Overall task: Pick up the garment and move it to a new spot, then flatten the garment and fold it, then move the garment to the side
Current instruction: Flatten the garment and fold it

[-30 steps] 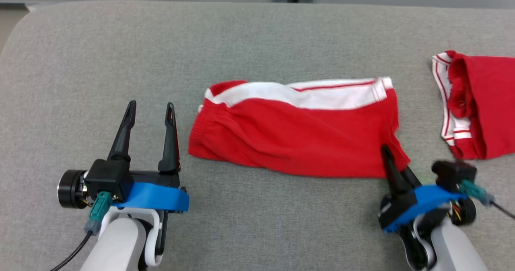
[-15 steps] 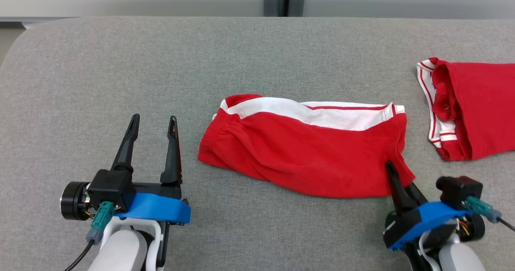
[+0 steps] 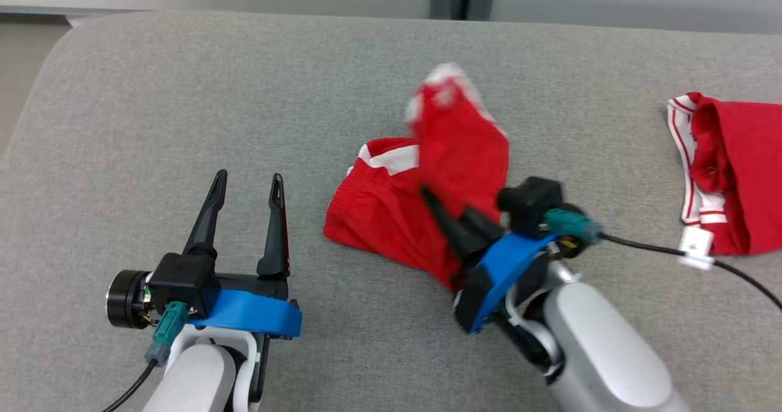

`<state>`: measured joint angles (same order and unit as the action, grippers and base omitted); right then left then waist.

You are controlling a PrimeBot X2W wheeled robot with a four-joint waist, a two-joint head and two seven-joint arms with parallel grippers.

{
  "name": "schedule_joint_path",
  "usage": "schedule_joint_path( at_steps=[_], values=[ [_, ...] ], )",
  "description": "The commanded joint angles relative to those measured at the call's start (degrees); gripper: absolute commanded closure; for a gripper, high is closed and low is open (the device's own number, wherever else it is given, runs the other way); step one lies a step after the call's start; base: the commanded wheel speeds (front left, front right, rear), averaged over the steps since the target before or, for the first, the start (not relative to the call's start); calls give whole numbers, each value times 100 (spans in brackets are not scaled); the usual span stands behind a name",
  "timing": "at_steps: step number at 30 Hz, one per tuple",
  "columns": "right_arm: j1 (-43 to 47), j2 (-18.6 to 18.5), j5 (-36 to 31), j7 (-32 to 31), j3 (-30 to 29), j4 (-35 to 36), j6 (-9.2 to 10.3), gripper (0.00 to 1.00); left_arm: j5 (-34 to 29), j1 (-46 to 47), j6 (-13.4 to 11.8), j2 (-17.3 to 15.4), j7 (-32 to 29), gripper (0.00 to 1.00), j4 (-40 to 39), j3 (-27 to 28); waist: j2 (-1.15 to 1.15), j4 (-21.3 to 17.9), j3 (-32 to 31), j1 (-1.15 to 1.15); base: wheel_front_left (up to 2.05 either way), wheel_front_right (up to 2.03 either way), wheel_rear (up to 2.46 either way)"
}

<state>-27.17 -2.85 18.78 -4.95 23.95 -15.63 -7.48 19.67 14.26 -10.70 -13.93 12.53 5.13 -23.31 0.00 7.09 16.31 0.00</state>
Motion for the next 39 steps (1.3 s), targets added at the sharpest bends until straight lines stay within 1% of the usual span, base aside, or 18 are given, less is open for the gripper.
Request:
schedule_joint_path(
  at_steps=[1, 5, 11, 12, 13, 14, 19, 21, 23, 26, 30, 34, 35, 37, 39],
  values=[
    [-131, -11, 141, 54, 194, -109, -3, 100, 18, 122, 9, 18, 35, 0, 22, -11, 0, 67, 45, 0, 0, 0, 0],
    [-367, -15, 602, 206, 873, -648, -3, 100, 32, 173, 28, 77, 78, 0, 98, -29, 0, 190, 103, 0, 0, 0, 0],
    [-629, -11, 1081, 686, 1421, -1245, -3, 100, 57, 196, 47, 114, 130, 0, 204, -38, 0, 252, 160, 0, 0, 0, 0],
    [-689, -10, 1138, 768, 1503, -1311, -3, 73, 60, 205, 48, 119, 137, 0, 218, -43, 0, 252, 165, 0, 0, 0, 0],
    [-743, -10, 1191, 856, 1580, -1365, -3, 53, 62, 213, 50, 126, 146, 0, 227, -48, 0, 251, 169, 0, 0, 0, 0],
    [-850, -12, 1243, 1020, 1713, -1472, -3, 0, 65, 225, 43, 133, 163, 0, 250, -54, 0, 244, 175, 0, 0, 0, 0],
    [-1039, -13, 1241, 1641, 1968, -1393, -3, 0, 65, 225, 13, 119, 182, 0, 279, -33, 0, 168, 173, 0, 0, 0, 0],
    [-1044, -11, 1150, 1841, 1946, -1214, -3, 0, 56, 195, -7, 94, 185, 0, 280, -10, 0, 103, 157, 0, 0, 0, 0],
    [-937, -18, 1001, 1947, 1758, -1039, -2, 0, 41, 145, -33, 59, 193, 0, 276, 4, 0, 15, 132, 0, 0, 0, 0],
    [-643, -18, 646, 2007, 1152, -701, -3, 0, 30, 90, -78, 11, 195, 0, 274, 39, 0, -113, 80, 0, 0, 0, 0],
    [-58, -98, 135, 2014, -44, -57, -3, 0, 22, 19, -144, -57, 153, 0, 214, 71, 0, -284, 7, 0, 0, 0, 0],
    [740, -185, -258, 2014, -1133, 543, -3, 0, 27, -49, -201, -139, 113, 0, 145, 108, 0, -423, -69, 0, 0, 0, 0],
    [1115, -188, -402, 1988, -1607, 800, -3, 0, 38, -97, -228, -174, 79, 0, 110, 128, 0, -476, -100, 0, 0, 0, 0],
    [1493, -171, -509, 1887, -2039, 1048, -3, 0, 55, -137, -244, -214, 78, 0, 72, 149, 0, -518, -129, 0, 0, 0, 0],
    [1810, -141, -588, 1770, -2345, 1295, -3, 0, 74, -167, -266, -249, 57, 0, 48, 163, 0, -545, -166, 0, 0, 0, 0]
  ],
)
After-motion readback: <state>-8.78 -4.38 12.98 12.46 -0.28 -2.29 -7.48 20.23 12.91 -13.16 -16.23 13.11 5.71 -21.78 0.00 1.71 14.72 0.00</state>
